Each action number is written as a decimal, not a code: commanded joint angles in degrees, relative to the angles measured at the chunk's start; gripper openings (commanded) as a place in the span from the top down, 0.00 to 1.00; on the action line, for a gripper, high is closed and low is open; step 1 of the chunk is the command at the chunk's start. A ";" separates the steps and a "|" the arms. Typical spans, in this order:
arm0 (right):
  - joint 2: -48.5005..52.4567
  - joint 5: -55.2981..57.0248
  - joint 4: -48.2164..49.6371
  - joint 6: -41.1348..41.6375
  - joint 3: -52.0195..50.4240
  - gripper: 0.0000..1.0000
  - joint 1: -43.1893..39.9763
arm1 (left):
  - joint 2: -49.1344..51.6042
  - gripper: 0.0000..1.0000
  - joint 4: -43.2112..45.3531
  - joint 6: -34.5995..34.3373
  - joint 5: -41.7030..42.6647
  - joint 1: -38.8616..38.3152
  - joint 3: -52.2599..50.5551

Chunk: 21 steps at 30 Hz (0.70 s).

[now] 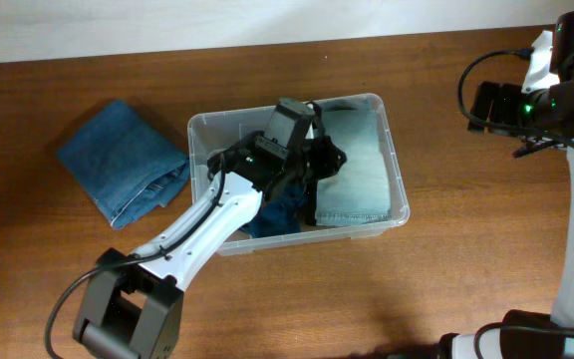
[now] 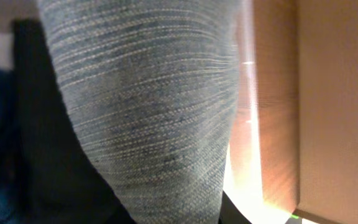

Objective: Pack container
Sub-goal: 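Grasp the light-blue jeans with the left gripper and lift them over the bin, then lower the light-blue jeans into the bin's right side and release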

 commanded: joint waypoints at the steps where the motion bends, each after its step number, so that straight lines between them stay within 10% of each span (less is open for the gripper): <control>1: -0.76 -0.59 0.00 0.26 0.87 0.01 -0.07 | 0.13 1.00 -1.92 -2.89 -1.40 -0.57 1.11; 8: -0.76 -0.61 -0.26 0.26 0.87 0.01 -0.07 | -0.42 0.32 -1.92 5.22 -3.02 1.62 1.86; 9: -0.76 -1.03 -0.31 0.24 0.87 0.01 -0.07 | -1.31 0.05 -2.67 8.98 -3.06 3.63 3.26; 21: -0.76 -1.22 -0.20 0.24 0.87 0.01 -0.02 | -15.87 0.01 -15.56 17.14 -11.63 33.14 8.15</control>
